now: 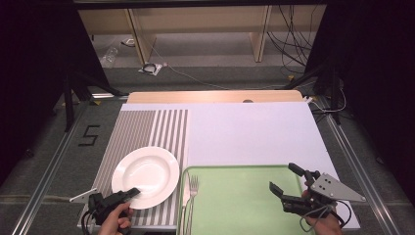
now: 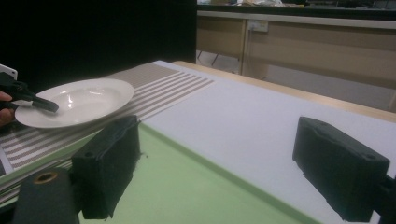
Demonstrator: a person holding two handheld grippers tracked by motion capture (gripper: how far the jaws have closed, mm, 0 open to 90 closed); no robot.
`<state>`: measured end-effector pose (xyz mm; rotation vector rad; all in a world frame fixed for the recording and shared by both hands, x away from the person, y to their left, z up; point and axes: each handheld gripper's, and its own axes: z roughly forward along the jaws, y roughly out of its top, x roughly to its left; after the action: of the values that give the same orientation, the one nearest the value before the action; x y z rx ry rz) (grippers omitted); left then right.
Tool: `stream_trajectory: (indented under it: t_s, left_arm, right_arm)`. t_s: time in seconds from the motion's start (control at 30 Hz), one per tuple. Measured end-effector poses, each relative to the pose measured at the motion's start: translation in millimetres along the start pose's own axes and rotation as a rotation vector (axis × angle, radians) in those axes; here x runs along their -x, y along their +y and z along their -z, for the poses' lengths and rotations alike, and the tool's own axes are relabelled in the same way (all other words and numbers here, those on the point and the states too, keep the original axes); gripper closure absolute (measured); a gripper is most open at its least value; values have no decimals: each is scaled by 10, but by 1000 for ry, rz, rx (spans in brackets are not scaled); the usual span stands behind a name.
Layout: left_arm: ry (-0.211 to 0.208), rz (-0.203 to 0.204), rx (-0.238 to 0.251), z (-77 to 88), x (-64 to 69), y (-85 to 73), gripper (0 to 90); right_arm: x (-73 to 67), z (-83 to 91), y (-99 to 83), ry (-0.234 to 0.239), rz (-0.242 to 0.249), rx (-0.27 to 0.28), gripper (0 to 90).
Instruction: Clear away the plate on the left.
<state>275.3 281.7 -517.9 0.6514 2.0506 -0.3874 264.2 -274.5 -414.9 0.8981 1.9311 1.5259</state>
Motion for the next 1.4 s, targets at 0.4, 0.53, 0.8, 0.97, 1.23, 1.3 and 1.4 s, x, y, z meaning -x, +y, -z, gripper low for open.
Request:
stream_trajectory:
  t_s: [0.4, 0.53, 0.8, 0.97, 1.23, 1.3, 1.4]
  left_arm:
    - [-25, 43, 13, 5, -50, -14, 797]
    - [-33, 58, 14, 13, -60, -21, 797]
    - [-45, 66, 17, 35, -59, -17, 795]
    - [-77, 67, 19, 54, -34, -11, 796]
    - [-102, 60, -2, 45, 7, -35, 795]
    - [-107, 52, -8, 45, 16, -40, 795]
    - [-124, 51, -15, 40, 33, -50, 796]
  right_arm:
    - [0, 2, 2, -1, 0, 0, 158]
    - [2, 5, 2, -1, -1, 0, 158]
    - [4, 6, 4, 0, 0, 2, 158]
    - [6, 8, 4, 0, 0, 4, 158]
    - [7, 9, 5, 0, -3, 3, 158]
    - [7, 9, 4, 0, -5, 6, 158]
    - [9, 10, 5, 0, -5, 4, 157]
